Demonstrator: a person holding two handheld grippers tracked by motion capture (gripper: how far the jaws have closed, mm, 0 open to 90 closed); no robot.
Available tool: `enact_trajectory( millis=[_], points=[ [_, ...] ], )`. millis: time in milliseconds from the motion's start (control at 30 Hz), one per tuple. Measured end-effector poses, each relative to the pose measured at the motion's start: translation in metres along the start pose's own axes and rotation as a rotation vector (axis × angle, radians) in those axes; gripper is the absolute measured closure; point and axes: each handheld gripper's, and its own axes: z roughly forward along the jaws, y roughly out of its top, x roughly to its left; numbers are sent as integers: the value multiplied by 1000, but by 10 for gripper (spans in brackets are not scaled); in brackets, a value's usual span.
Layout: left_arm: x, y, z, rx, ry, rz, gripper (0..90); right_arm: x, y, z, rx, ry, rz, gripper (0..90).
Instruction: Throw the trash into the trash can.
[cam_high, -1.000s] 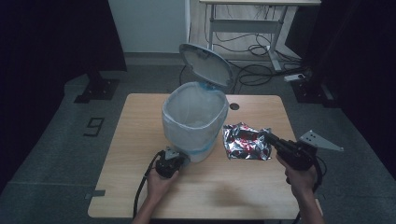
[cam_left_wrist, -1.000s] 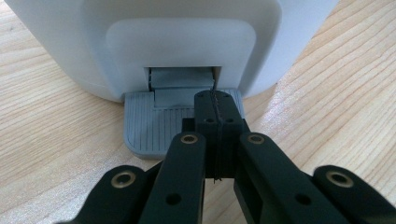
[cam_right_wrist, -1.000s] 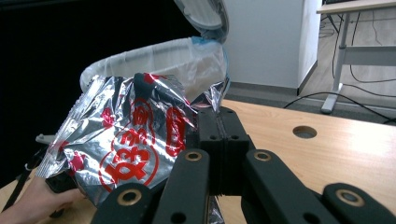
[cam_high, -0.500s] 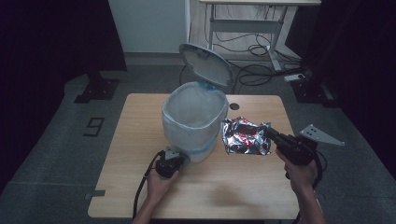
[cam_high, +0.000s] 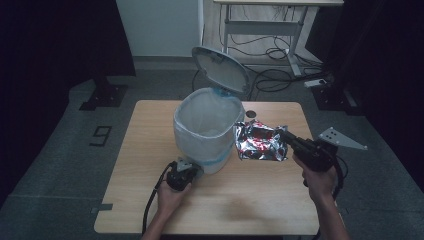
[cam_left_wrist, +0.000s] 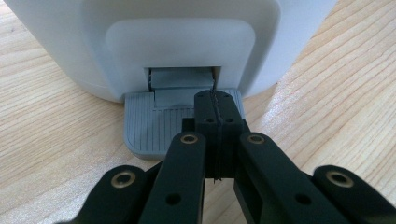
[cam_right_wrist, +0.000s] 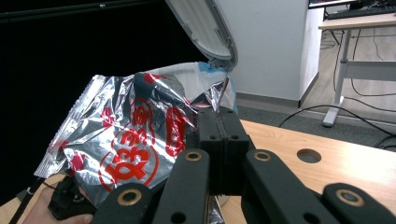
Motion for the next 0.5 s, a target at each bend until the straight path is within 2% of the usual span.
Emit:
enact_trajectory(
  millis=[500],
  points=[
    [0, 0, 0, -2, 2, 4, 900, 5, 13, 11, -11, -1, -6, 896]
  ],
)
